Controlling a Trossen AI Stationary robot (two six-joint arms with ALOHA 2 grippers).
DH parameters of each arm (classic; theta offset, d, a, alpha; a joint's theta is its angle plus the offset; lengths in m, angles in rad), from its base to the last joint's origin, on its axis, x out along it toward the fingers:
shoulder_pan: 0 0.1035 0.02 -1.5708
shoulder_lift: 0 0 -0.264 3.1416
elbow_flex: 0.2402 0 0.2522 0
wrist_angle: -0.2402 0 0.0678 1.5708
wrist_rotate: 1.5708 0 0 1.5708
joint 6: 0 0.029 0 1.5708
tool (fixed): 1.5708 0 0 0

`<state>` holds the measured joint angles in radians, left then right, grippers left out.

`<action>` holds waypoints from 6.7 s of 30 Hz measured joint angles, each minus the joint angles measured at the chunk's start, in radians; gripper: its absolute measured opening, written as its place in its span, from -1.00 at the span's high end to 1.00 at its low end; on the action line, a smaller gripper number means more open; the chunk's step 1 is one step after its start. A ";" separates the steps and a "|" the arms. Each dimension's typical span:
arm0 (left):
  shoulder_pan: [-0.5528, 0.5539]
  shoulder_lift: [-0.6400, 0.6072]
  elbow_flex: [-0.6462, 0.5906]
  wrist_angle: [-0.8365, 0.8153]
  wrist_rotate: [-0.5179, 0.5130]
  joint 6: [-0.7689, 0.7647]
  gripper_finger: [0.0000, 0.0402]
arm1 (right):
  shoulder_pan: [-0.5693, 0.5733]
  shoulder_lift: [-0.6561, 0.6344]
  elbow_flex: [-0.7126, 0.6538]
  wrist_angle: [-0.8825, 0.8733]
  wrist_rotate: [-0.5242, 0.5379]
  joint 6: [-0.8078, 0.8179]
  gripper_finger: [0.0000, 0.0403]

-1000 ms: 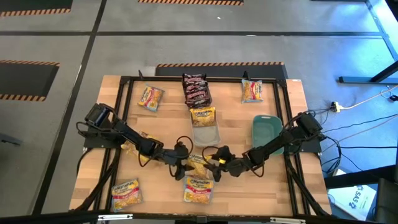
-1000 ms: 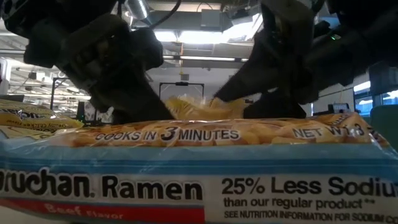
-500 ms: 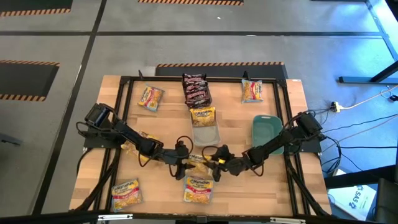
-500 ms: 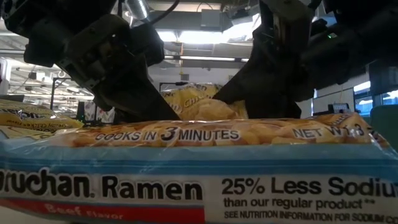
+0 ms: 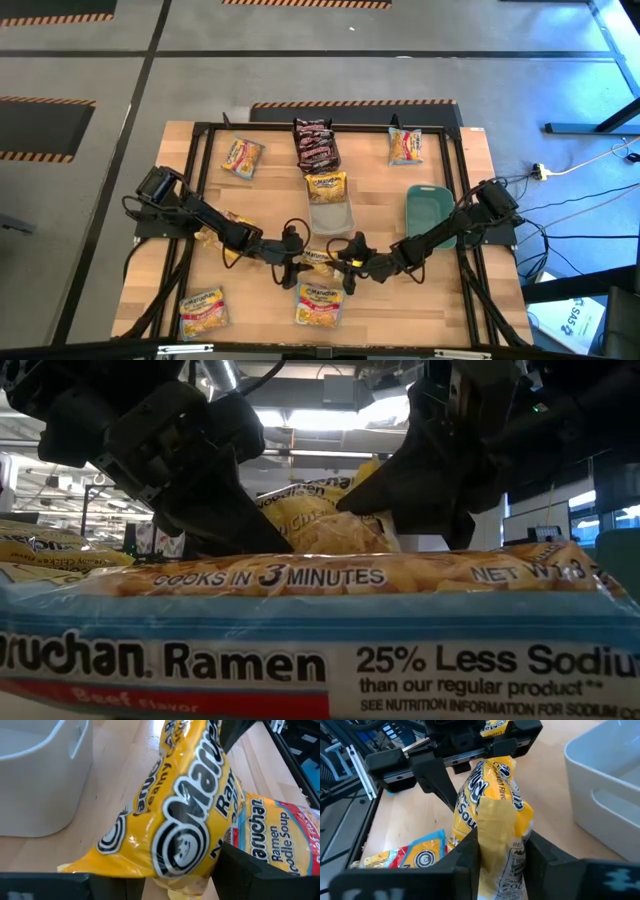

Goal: Sort Maruchan noodles

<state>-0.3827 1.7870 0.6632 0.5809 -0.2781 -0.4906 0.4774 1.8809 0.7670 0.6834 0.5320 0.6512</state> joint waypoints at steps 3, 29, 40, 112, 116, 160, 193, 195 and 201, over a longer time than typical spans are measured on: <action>0.001 0.000 0.000 0.003 -0.002 0.000 0.09 | 0.000 0.000 0.000 0.000 0.000 -0.028 0.59; -0.029 -0.311 0.000 -0.360 0.100 0.007 0.09 | 0.000 -0.155 -0.001 -0.048 0.018 -0.259 0.59; -0.050 -0.313 0.000 -0.345 0.078 0.026 0.09 | -0.045 -0.444 -0.002 -0.352 0.093 -0.370 0.58; -0.017 -0.196 0.000 -0.162 -0.102 0.209 0.09 | -0.565 -0.219 0.001 -0.353 -0.252 -0.759 -0.16; -0.017 -0.196 0.000 -0.161 -0.102 0.214 0.09 | -0.541 -0.273 0.000 -0.418 -0.227 -0.761 -0.15; -0.022 -0.294 0.325 -0.855 -0.093 0.231 -0.42 | -0.118 -0.414 0.000 -0.527 -0.210 -0.546 -0.15; -0.567 -0.070 0.334 -1.924 -0.149 -0.383 -0.40 | -0.120 -0.410 0.000 -0.522 -0.154 -0.526 -0.15; -0.567 -0.038 0.316 -1.924 -0.149 -0.398 -0.40 | -0.120 -0.410 0.000 -0.522 -0.150 -0.526 -0.15; -0.567 0.044 0.300 -1.924 -0.217 -0.419 -0.40 | -0.120 -0.410 0.000 -0.521 -0.122 -0.526 -0.15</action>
<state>-0.9493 1.8314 0.9632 -1.3427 -0.4947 -0.9099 0.3576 1.4712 0.7673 0.1622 0.4104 0.1252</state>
